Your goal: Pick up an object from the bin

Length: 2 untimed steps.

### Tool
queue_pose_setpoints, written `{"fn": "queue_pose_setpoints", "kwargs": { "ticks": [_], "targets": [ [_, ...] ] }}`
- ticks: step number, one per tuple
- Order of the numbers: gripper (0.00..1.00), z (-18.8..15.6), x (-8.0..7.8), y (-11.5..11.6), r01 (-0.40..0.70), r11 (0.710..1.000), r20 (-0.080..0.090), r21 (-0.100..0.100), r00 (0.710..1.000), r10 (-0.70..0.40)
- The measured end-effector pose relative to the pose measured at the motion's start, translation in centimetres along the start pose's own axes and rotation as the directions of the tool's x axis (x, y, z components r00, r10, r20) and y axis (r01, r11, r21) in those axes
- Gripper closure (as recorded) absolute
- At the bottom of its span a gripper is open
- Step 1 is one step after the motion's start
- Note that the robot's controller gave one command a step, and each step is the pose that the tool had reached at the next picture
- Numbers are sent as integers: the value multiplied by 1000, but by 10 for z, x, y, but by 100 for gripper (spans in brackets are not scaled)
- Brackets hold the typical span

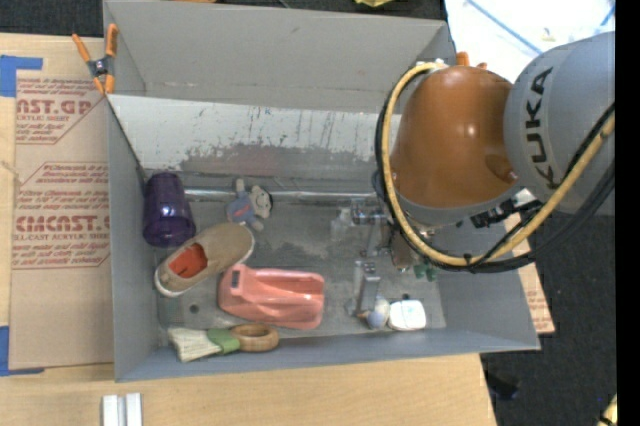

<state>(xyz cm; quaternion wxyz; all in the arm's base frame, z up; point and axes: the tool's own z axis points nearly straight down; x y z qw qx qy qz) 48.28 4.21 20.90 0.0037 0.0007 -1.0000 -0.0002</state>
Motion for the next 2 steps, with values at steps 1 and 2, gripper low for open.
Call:
{"fn": "queue_pose_setpoints", "kwargs": {
  "ticks": [1,2],
  "targets": [
    [0,-4,-2,0,-1,1000,9,-1,1000,1],
    [0,141,-5,63,121,993,17,0,993,-121]
  ]
}}
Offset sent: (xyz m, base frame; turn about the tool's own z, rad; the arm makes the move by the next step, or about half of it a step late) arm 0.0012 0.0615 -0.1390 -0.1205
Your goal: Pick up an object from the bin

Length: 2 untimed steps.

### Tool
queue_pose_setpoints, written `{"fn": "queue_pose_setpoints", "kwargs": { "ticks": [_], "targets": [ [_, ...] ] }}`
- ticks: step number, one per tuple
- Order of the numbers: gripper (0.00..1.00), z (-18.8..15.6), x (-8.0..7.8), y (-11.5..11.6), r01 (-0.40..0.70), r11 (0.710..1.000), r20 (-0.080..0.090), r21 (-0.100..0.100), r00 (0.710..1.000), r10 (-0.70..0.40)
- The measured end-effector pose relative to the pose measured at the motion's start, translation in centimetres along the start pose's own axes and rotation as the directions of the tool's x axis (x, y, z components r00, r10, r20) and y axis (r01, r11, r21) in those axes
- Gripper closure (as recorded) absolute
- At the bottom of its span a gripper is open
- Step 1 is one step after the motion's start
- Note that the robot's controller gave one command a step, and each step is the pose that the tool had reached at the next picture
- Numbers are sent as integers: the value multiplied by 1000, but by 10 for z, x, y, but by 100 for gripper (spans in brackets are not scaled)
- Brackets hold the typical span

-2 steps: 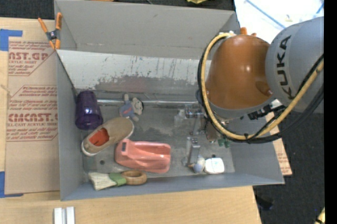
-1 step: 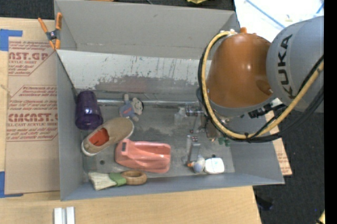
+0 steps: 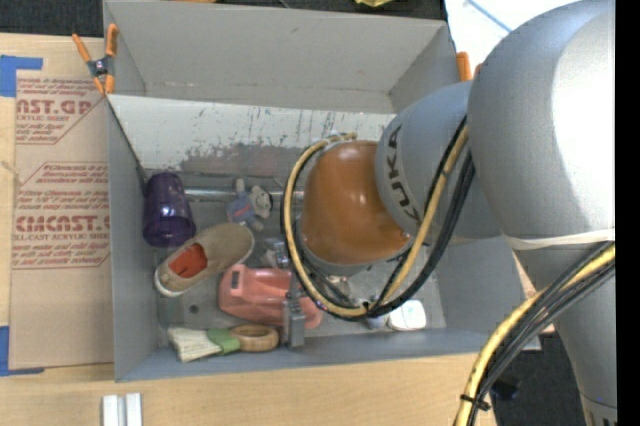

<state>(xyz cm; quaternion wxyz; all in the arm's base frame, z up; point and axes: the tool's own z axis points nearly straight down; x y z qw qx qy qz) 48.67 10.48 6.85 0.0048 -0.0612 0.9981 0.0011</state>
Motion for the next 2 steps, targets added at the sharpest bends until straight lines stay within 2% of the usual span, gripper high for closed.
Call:
{"fn": "queue_pose_setpoints", "kwargs": {
  "ticks": [1,2],
  "targets": [
    [0,-73,5,12,-114,994,4,1,994,114],
    [0,-32,4,13,-219,976,1,0,976,219]
  ]
}}
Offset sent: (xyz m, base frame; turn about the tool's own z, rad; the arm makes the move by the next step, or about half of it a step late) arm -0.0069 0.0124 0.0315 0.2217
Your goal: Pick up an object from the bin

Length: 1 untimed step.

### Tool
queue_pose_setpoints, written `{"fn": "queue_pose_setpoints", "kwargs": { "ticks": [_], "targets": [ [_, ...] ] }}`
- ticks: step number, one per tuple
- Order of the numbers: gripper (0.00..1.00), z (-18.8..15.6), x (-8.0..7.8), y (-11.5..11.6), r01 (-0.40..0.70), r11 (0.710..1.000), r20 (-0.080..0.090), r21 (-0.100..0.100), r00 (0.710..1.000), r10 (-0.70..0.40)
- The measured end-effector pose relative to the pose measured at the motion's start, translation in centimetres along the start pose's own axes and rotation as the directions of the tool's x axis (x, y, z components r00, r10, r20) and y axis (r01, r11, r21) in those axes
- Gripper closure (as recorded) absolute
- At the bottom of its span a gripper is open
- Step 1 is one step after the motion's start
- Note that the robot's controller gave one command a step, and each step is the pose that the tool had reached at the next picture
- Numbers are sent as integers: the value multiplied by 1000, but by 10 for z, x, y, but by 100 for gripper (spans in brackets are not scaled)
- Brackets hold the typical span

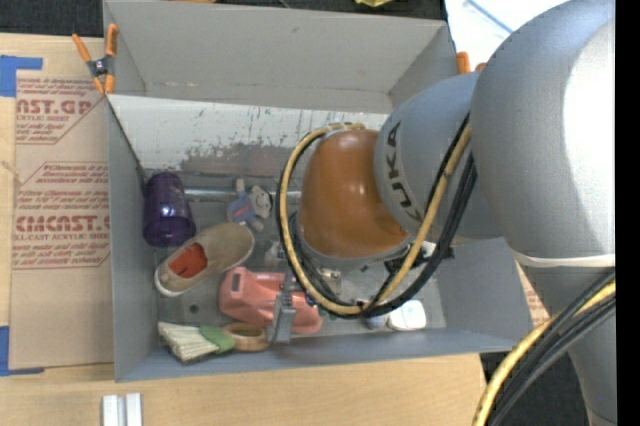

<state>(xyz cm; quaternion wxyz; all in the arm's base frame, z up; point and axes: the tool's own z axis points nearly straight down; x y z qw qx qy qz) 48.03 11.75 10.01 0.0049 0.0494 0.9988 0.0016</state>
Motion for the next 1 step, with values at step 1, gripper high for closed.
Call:
{"fn": "queue_pose_setpoints", "kwargs": {
  "ticks": [1],
  "targets": [
    [0,29,0,8,44,999,13,-1,999,-44]
  ]
}}
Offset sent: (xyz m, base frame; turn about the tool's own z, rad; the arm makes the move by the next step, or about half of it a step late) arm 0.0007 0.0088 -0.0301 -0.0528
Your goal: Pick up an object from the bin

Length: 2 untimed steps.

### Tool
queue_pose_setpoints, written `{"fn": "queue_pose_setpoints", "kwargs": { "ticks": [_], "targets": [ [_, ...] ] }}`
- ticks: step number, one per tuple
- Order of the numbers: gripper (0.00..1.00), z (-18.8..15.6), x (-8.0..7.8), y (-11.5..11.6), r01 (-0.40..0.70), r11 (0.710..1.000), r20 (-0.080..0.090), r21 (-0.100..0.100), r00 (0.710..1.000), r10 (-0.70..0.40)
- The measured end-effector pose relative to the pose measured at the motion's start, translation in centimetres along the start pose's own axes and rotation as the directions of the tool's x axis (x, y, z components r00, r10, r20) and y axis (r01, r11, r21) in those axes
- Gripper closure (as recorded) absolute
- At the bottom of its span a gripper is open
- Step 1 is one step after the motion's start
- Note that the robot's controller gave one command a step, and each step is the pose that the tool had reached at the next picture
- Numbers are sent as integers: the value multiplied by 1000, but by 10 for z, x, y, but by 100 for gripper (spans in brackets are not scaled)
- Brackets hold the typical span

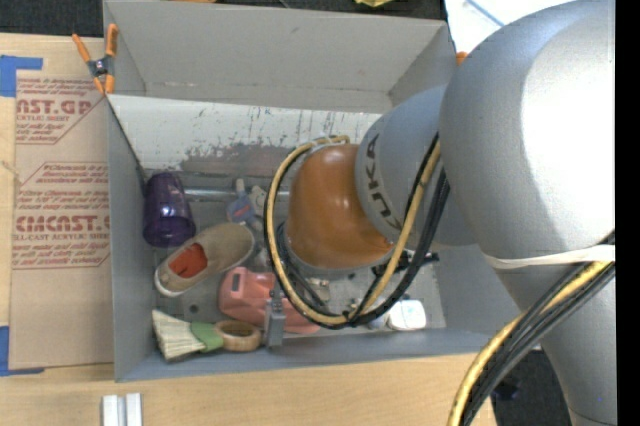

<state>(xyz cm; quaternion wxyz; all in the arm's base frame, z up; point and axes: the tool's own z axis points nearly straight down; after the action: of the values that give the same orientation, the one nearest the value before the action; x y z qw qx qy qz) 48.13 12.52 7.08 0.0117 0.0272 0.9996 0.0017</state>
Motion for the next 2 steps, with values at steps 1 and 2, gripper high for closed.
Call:
{"fn": "queue_pose_setpoints", "kwargs": {
  "ticks": [1,2],
  "targets": [
    [100,0,-2,0,6,1000,-2,0,1000,-6],
    [100,-1,-2,0,6,1000,-2,0,1000,-6]
  ]
}}
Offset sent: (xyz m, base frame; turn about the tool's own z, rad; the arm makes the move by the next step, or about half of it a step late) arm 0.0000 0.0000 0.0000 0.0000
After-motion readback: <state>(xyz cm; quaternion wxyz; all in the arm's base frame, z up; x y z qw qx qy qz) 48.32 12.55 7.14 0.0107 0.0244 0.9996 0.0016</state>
